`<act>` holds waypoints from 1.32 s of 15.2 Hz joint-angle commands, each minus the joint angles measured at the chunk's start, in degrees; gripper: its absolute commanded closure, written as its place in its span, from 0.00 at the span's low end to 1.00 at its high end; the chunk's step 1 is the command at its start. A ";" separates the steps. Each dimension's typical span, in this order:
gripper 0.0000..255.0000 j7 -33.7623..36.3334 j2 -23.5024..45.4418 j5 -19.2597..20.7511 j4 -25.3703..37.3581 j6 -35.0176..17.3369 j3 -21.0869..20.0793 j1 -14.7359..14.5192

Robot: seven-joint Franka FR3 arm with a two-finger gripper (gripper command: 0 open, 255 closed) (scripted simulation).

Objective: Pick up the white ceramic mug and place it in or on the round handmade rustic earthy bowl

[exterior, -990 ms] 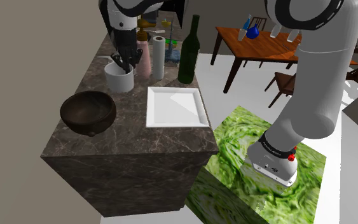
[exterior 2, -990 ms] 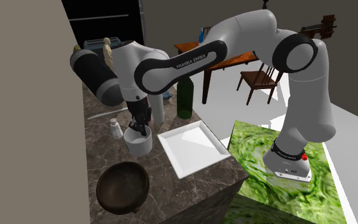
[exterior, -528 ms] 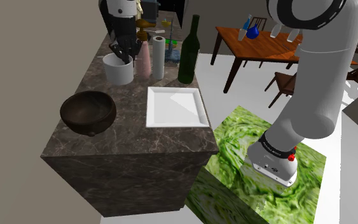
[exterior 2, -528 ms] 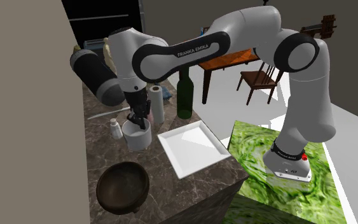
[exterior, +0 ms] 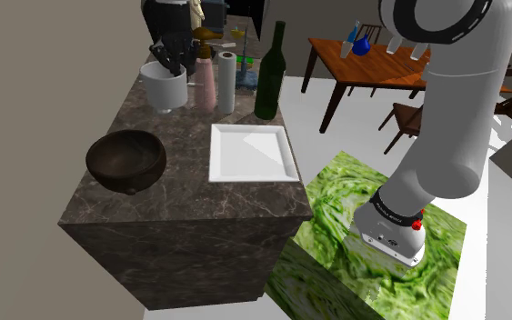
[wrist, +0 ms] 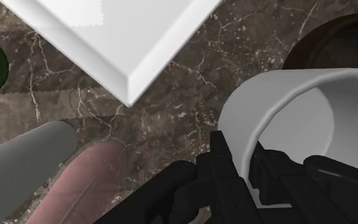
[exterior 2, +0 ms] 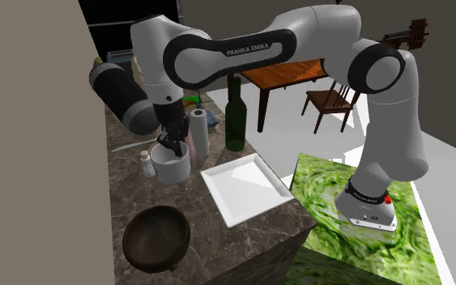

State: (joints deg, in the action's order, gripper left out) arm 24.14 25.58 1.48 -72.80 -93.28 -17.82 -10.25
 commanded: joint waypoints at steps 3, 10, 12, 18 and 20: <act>1.00 4.28 3.95 1.19 6.49 2.33 -0.86 -4.06; 1.00 11.60 18.69 4.79 31.83 12.20 -1.06 -14.96; 1.00 11.58 16.94 4.42 27.08 9.27 -1.17 -14.11; 1.00 11.42 14.30 3.90 17.66 2.65 -1.40 -12.55; 1.00 11.36 13.85 3.81 15.32 0.78 -1.42 -12.21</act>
State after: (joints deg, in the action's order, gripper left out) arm 35.50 39.87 5.37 -56.00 -91.42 -19.20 -22.67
